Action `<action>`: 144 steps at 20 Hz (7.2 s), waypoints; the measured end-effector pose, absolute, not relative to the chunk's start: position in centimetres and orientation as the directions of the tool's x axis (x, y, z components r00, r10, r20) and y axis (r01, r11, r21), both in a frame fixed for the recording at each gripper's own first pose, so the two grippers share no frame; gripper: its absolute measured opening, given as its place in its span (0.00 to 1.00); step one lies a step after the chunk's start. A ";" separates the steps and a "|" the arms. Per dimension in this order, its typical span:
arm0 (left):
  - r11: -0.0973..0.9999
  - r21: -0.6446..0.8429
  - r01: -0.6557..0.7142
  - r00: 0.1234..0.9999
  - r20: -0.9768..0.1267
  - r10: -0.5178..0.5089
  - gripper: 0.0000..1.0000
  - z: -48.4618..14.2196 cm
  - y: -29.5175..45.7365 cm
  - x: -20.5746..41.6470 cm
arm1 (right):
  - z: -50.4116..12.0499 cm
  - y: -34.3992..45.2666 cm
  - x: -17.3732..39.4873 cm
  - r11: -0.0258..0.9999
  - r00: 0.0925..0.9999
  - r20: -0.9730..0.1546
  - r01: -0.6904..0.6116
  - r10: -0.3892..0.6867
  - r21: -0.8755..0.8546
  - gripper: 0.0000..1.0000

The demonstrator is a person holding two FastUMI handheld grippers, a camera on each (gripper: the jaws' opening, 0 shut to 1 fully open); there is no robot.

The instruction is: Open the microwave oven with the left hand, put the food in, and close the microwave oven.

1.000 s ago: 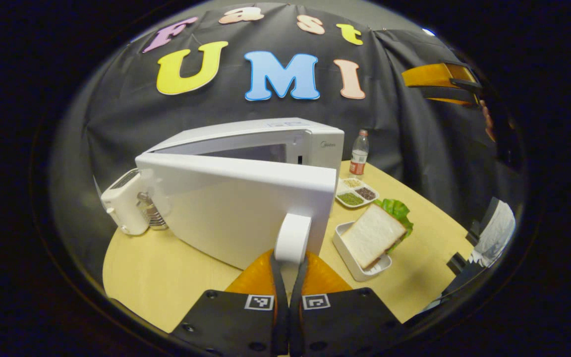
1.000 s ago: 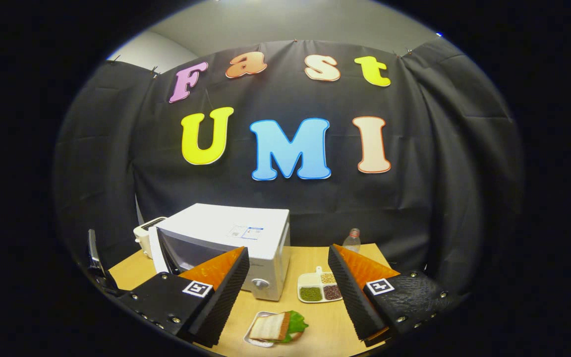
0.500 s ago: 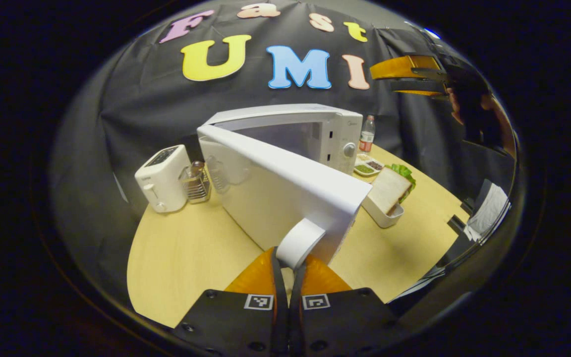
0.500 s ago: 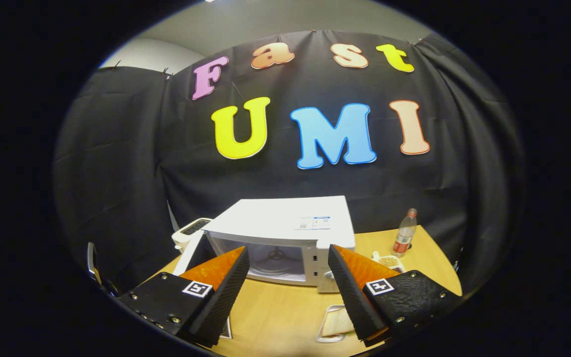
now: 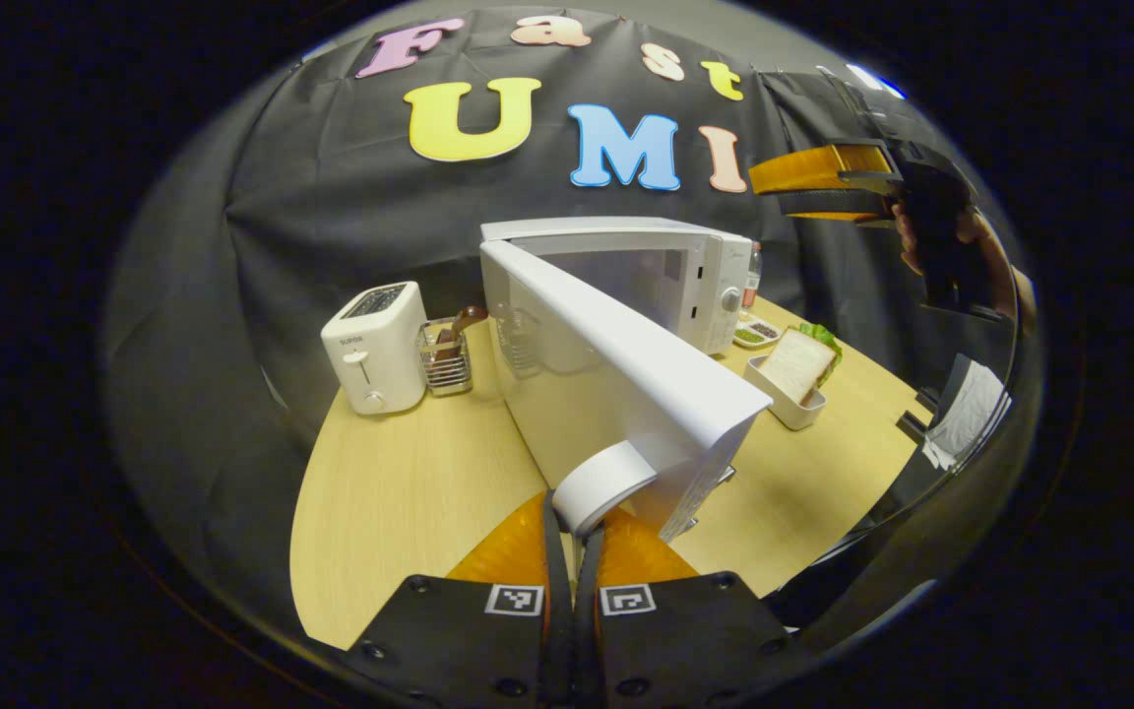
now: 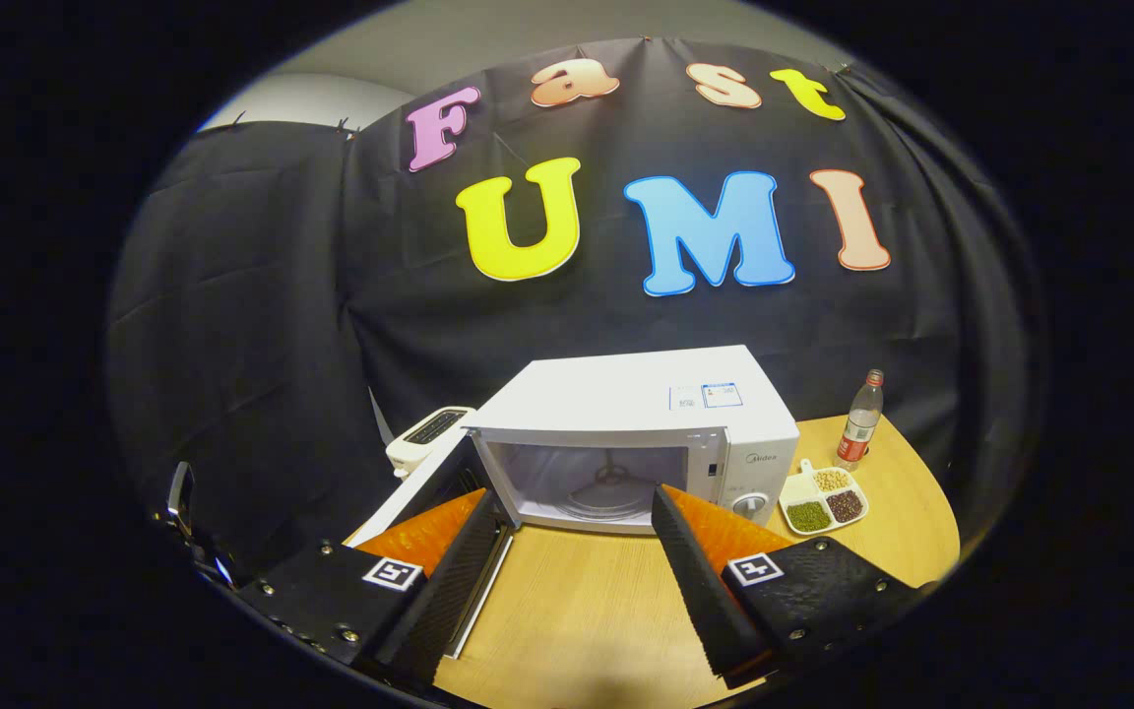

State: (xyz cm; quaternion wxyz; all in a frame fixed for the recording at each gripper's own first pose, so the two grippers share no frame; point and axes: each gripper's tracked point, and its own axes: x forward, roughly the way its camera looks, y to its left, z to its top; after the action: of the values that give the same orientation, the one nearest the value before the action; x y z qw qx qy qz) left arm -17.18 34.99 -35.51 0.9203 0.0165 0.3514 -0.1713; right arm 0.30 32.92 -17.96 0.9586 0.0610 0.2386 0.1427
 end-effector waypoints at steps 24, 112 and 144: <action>0.990 -0.096 -0.103 0.957 -0.282 0.073 0.22 -13.7 39.0 -14.4 | -36.4 9.0 -1.0 0.978 0.503 -0.854 0.076 0.130 0.194 0.98; 0.992 -0.124 -0.020 0.981 -0.196 -0.005 0.96 -11.6 37.3 -5.7 | -30.5 30.6 10.6 0.800 0.820 -0.552 0.227 0.151 0.556 0.75; 0.964 -0.252 -0.081 0.959 -0.283 0.007 0.93 -15.6 42.6 -7.4 | -4.2 21.6 -1.0 0.994 0.994 -0.082 0.084 -0.078 0.075 0.98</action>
State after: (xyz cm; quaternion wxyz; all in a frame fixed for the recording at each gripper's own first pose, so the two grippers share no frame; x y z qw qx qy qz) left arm -7.36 42.55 -15.60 0.9809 -0.1316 0.1414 0.0226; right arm -0.96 21.61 -4.17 0.9976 0.0393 0.0395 -0.0405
